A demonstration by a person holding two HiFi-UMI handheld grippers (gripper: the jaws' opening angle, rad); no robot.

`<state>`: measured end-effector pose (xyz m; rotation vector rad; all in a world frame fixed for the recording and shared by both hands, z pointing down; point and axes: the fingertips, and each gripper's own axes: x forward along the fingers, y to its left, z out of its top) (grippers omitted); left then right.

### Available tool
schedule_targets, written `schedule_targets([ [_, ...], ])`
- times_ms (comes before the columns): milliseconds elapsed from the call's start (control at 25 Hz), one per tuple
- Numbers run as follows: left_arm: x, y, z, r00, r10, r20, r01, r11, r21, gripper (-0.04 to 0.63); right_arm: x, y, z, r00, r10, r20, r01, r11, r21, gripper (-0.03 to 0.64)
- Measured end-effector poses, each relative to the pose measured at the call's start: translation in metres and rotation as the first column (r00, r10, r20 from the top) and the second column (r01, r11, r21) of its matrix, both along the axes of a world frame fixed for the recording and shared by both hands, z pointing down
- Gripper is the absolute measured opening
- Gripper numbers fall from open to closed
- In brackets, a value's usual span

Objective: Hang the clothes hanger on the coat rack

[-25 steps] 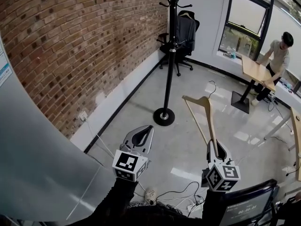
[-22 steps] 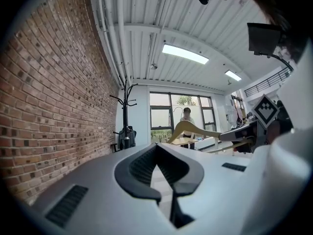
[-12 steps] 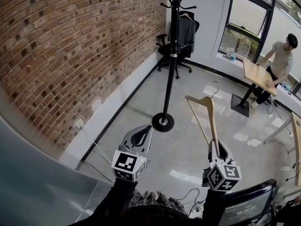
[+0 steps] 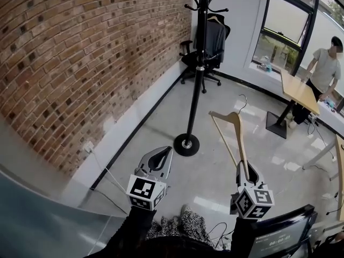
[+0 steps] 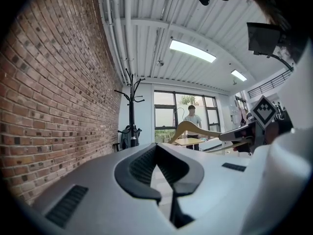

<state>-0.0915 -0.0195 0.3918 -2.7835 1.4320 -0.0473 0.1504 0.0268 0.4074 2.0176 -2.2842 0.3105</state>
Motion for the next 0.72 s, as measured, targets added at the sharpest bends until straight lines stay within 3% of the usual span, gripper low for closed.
schedule_targets([
  [720,0.043,-0.15,-0.011,0.997,-0.078,0.006,0.078,0.997,0.021,0.006,0.049,-0.169,-0.002,0.997,-0.077,-0.007,0.077,0.997,0.002,0.058],
])
